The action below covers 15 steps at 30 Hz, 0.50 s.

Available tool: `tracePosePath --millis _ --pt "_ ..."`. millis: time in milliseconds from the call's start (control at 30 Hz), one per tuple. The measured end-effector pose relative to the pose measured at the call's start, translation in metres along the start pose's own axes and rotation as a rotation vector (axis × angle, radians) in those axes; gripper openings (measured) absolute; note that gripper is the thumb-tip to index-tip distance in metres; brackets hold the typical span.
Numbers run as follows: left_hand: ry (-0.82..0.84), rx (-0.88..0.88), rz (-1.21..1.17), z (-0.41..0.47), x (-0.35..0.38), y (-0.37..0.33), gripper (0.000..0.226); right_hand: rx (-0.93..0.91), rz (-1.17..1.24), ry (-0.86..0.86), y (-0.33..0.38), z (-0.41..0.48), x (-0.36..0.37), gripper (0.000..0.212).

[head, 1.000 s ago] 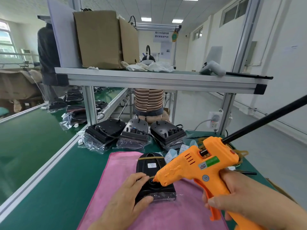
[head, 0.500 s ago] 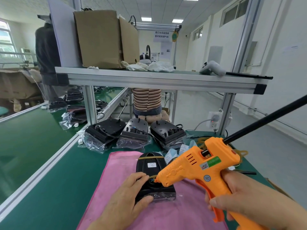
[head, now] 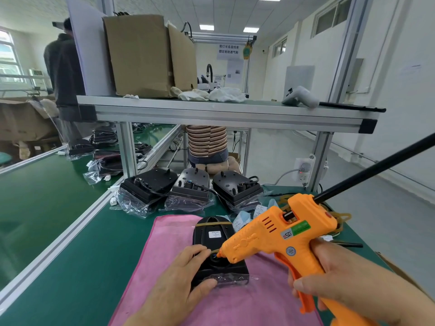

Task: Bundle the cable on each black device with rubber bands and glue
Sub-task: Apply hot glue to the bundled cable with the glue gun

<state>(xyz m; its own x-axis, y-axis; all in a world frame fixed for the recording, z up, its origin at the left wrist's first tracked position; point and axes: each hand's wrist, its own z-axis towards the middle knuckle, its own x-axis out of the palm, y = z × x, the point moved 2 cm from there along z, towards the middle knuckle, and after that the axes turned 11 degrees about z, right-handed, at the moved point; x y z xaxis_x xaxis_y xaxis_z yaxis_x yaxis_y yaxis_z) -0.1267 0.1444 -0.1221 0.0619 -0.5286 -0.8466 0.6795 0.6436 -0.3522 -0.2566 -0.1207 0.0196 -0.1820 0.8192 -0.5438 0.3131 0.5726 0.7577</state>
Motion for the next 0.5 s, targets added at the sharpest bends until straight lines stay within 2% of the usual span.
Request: tracePosePath --millis 33,67,100,200,367,500 --pt "0.001 -0.002 -0.001 0.0 0.0 0.0 0.077 -0.024 -0.026 0.089 0.006 -0.006 -0.007 0.046" --pt "0.003 -0.002 0.0 0.0 -0.001 0.0 0.075 0.01 -0.016 0.04 0.022 -0.005 0.006 0.045" --pt "0.005 0.0 0.002 -0.001 -0.001 0.0 0.072 -0.009 -0.011 0.063 0.019 -0.008 0.001 0.043" --pt "0.006 0.003 0.005 -0.001 -0.002 -0.001 0.065 -0.04 -0.009 -0.04 0.025 -0.006 0.004 0.039" --pt "0.017 -0.002 0.012 0.0 -0.003 -0.002 0.077 -0.073 0.033 -0.025 0.019 -0.001 0.008 0.037" --pt "0.016 0.003 0.01 -0.001 -0.002 -0.001 0.078 -0.067 0.036 -0.021 0.016 0.003 0.01 0.04"
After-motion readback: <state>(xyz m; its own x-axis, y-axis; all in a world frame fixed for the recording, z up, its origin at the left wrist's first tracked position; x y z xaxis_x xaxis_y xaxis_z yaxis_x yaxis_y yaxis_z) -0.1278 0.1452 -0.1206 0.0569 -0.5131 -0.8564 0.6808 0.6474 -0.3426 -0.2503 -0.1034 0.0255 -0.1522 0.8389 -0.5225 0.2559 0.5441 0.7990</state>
